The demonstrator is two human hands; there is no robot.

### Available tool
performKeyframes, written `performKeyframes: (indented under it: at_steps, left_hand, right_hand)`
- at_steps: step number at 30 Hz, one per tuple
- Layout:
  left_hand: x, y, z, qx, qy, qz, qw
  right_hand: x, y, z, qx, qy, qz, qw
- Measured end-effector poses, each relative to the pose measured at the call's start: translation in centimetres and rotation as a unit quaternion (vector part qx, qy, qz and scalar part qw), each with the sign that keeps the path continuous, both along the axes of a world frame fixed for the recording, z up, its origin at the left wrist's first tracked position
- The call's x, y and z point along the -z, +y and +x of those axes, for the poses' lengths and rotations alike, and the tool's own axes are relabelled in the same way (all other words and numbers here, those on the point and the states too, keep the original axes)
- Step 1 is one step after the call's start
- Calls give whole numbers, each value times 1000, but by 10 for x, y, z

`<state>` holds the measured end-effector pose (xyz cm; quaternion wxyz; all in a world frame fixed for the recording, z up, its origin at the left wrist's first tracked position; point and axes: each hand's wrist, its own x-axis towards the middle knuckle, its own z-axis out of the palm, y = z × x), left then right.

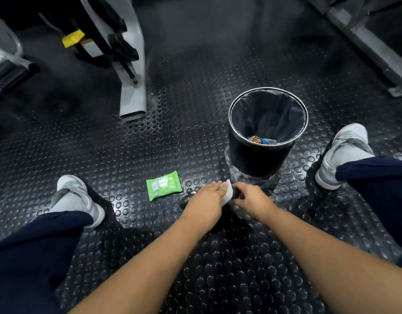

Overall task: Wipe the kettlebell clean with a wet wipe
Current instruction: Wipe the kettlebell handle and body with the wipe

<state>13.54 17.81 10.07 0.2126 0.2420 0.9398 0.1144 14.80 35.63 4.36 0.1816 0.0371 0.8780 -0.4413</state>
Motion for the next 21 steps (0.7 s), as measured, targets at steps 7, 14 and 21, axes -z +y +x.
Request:
performKeyframes:
  at_steps: [7,14,21]
  left_hand:
    - [4,-55,-5,-54,-11,73,996]
    - [2,-69,10,-74,32,-13,997]
    - [3,5,13,19,88,-62,994]
  right_hand:
    - [-1,0,1,13,-13,3,1000]
    - [-2,0,2,16,-19,4,1000]
    - [-2,-1,1,7,-6,12,1000]
